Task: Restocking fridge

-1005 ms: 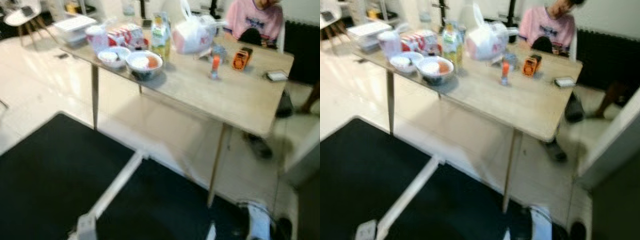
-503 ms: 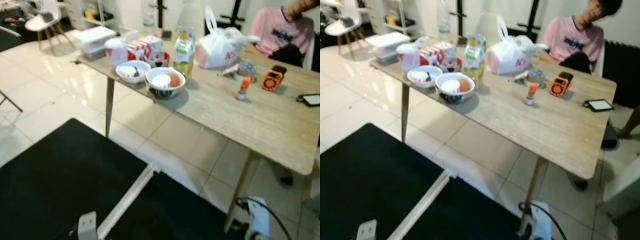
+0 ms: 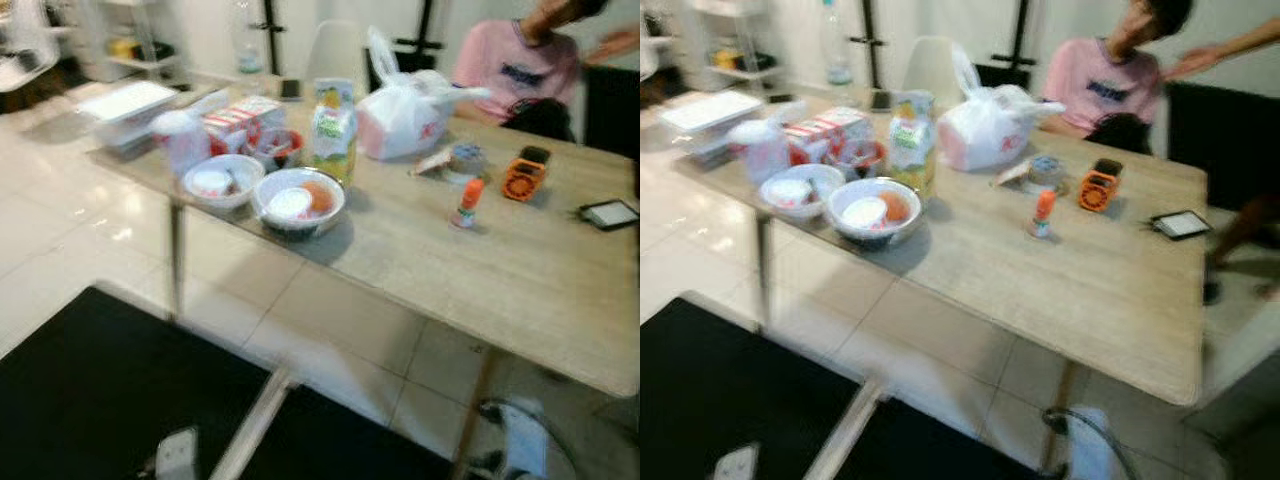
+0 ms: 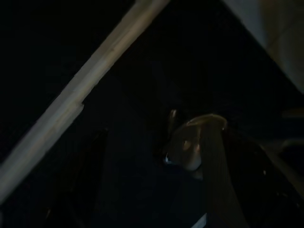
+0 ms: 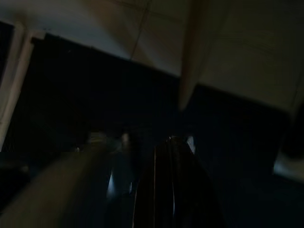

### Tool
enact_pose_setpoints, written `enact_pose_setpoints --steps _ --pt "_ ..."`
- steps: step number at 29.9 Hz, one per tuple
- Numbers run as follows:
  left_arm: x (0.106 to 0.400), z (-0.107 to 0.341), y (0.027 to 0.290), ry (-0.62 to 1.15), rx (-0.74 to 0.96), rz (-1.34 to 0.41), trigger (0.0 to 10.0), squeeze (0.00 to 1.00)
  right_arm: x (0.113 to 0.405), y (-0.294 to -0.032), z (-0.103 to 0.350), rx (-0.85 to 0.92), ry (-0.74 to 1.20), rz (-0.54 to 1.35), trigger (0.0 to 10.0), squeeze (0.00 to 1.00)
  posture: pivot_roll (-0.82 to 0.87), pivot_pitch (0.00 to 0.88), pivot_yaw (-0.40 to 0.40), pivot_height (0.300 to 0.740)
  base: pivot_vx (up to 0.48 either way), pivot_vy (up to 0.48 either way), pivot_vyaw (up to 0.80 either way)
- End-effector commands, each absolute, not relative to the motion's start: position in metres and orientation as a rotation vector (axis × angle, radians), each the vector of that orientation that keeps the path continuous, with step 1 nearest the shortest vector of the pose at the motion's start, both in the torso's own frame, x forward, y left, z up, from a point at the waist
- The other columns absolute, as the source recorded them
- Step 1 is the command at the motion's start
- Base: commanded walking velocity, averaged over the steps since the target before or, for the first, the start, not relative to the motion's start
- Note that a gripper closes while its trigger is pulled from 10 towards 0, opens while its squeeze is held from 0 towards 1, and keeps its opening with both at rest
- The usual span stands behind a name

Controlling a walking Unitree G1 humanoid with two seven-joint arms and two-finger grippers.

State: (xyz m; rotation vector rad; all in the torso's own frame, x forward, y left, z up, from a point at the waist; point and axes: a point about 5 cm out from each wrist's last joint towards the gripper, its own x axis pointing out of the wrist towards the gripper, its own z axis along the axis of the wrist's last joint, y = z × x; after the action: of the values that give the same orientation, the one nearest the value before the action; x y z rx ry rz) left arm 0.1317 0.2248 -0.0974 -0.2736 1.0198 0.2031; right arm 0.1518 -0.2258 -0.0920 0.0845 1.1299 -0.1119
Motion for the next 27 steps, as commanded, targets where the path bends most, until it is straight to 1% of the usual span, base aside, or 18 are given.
enact_pose_setpoints --steps 1,6,8,16,17,22,23,27 --pt "0.131 -0.099 0.221 1.036 -0.257 0.190 10.0 0.00 0.155 -0.230 -0.090 0.082 1.117 -0.128 10.0 0.00 -0.01 0.000 0.029 0.740 0.000 0.000 -0.76" --pt "0.129 -0.099 0.222 1.040 -0.241 0.195 10.0 0.00 0.155 -0.232 -0.089 0.086 1.105 -0.149 10.0 0.00 -0.01 0.000 0.028 0.740 0.000 0.000 -0.76" --pt "0.130 -0.099 0.222 1.038 -0.251 0.183 10.0 0.00 0.156 -0.234 -0.088 0.076 1.099 -0.158 10.0 0.00 -0.01 0.000 0.027 0.740 0.000 0.000 0.00" --pt "0.133 -0.099 0.218 1.041 -0.256 0.181 10.0 0.00 0.160 -0.237 -0.087 0.105 1.084 -0.230 10.0 0.00 -0.01 0.000 0.029 0.740 0.252 -0.406 0.00" --pt "0.133 -0.099 0.216 1.037 -0.262 0.186 10.0 0.00 0.156 -0.241 -0.087 0.069 1.103 -0.247 10.0 0.00 -0.01 0.000 0.030 0.740 0.000 0.000 0.00" --pt "0.129 -0.101 0.215 1.047 -0.268 0.184 10.0 0.00 0.140 -0.260 -0.088 0.021 1.159 -0.358 10.0 0.00 -0.01 0.000 0.033 0.740 0.000 0.000 0.00" --pt "0.128 -0.101 0.215 1.052 -0.262 0.176 10.0 0.00 0.136 -0.266 -0.088 0.013 1.175 -0.398 10.0 0.00 -0.02 0.000 0.034 0.740 0.000 0.000 0.00" --pt "0.124 -0.102 0.216 1.066 -0.252 0.168 10.0 0.00 0.127 -0.275 -0.087 0.017 1.197 -0.469 10.0 0.00 -0.02 0.000 0.028 0.740 0.000 0.000 0.00"
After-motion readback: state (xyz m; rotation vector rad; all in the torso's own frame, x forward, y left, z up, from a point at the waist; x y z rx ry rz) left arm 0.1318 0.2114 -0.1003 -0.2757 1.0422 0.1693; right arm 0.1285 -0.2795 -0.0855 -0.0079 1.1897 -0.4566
